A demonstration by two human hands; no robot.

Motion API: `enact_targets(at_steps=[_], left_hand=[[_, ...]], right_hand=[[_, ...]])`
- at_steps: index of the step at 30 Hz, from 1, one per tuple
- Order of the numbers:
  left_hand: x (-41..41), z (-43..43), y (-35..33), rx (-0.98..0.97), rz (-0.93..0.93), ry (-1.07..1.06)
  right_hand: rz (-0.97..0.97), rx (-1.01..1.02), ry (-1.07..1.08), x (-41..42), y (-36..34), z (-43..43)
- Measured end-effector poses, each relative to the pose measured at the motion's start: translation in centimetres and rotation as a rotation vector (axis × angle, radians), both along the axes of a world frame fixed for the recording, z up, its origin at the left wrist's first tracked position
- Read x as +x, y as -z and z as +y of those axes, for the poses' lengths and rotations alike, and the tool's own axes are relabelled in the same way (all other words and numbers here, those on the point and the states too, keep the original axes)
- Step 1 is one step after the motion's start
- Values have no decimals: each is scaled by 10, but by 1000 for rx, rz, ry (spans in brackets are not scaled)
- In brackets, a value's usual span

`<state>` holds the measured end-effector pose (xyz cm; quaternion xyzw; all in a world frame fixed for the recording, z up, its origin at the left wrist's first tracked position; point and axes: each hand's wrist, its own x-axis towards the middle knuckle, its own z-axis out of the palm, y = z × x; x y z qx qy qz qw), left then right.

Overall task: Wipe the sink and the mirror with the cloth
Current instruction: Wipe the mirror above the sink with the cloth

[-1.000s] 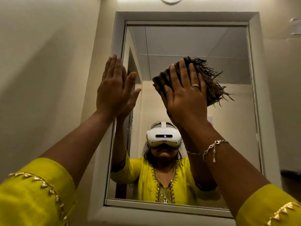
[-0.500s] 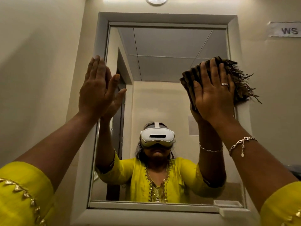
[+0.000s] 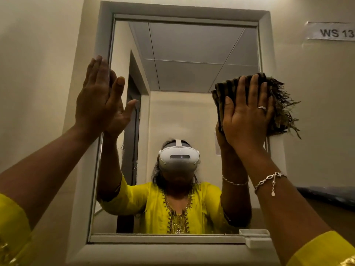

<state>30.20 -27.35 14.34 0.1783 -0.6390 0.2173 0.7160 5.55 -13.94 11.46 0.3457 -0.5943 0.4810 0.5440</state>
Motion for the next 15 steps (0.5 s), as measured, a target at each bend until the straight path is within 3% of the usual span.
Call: enact_targets(at_steps=[6, 10, 15], left_hand=[[-1, -20, -6, -28, 23, 49], [-4, -56, -16, 4, 9, -25], [0, -14, -4, -21, 32, 271]], right_hand=[[-110, -25, -29, 19, 5, -8], [-123, -21, -41, 30, 6, -12], [-66, -15, -60, 58, 9, -29]])
